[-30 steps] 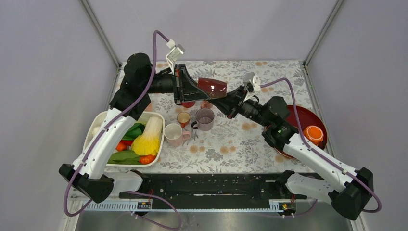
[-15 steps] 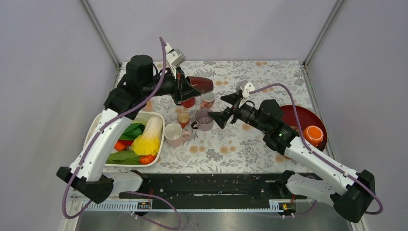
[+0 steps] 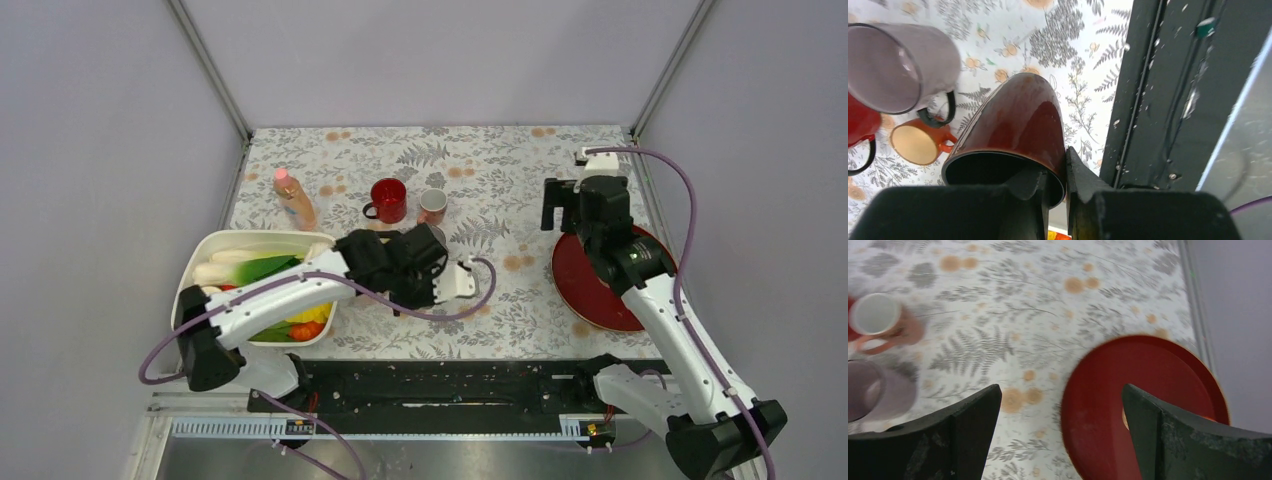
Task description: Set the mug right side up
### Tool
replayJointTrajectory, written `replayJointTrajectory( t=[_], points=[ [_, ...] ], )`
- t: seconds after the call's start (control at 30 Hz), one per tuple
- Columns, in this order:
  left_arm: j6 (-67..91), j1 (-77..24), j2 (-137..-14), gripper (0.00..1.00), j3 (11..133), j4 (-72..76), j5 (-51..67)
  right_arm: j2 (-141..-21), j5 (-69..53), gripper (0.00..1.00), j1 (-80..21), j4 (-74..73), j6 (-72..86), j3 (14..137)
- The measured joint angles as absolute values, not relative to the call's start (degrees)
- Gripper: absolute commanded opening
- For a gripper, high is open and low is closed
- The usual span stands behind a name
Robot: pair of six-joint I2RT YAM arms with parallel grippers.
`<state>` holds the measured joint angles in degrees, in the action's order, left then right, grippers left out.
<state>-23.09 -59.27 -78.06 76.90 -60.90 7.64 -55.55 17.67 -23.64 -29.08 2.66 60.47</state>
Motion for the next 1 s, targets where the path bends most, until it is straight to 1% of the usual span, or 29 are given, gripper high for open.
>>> replayJointTrajectory(
  t=[0.07,0.2,0.5,0.53,0.57,0.6,0.7,0.77,0.9,1.0],
  points=[
    [-24.2,-61.3,-81.3,0.0,75.1,-60.8,5.3,-56.3,21.7,0.99,-19.4,-32.1,4.1,60.7],
    [-26.0,-63.4,-86.7,0.0,72.1,-58.2,1.9,-57.8,25.5,0.99,-13.3,-35.3,6.0,60.3],
    [-28.5,-63.6,-95.7,0.0,67.8,-50.7,-3.5,-57.7,30.7,0.99,-3.3,-33.3,8.3,53.1],
    [-28.6,-63.6,-96.3,0.01,67.9,-50.5,-3.9,-57.6,31.5,1.0,-1.6,-32.2,8.8,51.9],
    [-28.7,-63.6,-96.4,0.04,67.8,-49.9,-4.1,-57.6,32.3,0.99,-0.1,-31.5,9.1,50.9],
    [-28.8,-63.8,-96.4,0.1,67.8,-49.5,-4.4,-57.8,32.8,0.99,1.2,-31.0,9.5,50.3],
    [-29.0,-63.7,-96.5,0.36,67.7,-49.0,-4.9,-59.3,33.8,0.99,5.7,-29.4,11.3,49.2],
    [-29.3,-63.7,-96.5,0.5,67.4,-48.3,-4.9,-60.4,34.3,1.0,7.6,-28.1,12.4,48.5],
    [-29.7,-63.7,-96.5,0.62,66.8,-48.1,-4.8,-60.8,35.0,0.99,11.9,-25.0,15.4,45.2],
    [-29.6,-63.7,-95.4,0.69,66.8,-48.3,-4.7,-60.8,34.8,1.0,17.4,-22.2,18.3,42.2]
  ],
)
